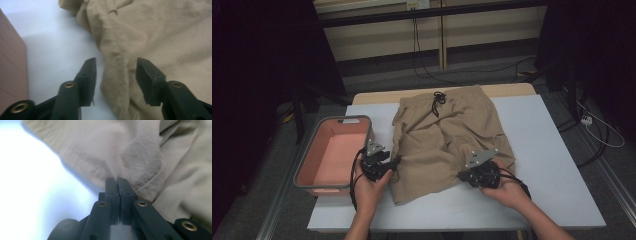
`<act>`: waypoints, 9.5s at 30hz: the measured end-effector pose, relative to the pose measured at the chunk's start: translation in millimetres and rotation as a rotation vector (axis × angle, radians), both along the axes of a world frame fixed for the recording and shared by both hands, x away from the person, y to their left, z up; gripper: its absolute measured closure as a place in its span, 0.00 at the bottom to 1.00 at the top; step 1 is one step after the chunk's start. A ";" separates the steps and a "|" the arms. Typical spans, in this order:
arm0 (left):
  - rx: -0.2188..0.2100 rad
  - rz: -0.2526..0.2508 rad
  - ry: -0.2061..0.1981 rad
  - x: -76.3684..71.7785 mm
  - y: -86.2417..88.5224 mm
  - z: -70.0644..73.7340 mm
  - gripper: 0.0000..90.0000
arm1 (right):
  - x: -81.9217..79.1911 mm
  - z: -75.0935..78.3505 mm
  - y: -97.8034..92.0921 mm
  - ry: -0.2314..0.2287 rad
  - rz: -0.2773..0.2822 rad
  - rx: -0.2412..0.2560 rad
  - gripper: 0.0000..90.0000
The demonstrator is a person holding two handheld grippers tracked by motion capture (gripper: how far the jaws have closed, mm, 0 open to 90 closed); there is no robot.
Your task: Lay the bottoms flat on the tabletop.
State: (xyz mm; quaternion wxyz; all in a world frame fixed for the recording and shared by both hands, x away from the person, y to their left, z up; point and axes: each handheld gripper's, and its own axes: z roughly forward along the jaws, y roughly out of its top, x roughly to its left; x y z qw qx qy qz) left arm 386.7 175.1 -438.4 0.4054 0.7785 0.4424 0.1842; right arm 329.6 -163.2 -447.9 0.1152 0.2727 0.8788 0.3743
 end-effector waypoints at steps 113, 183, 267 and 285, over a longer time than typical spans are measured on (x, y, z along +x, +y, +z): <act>-0.022 -0.029 0.009 0.7 -2.8 13.1 0.16 | 64.2 -11.2 34.8 -0.043 -0.260 -0.013 1.00; -0.056 -0.023 0.043 9.6 -3.8 5.1 0.45 | 11.3 25.5 -9.9 -0.195 -0.187 0.023 0.47; 0.063 0.013 0.130 10.8 0.4 -7.5 0.75 | -47.8 -15.1 131.8 0.071 0.402 0.123 0.99; 0.119 0.113 0.044 5.9 5.1 22.4 0.99 | -55.6 -12.0 160.8 0.058 0.375 0.175 0.99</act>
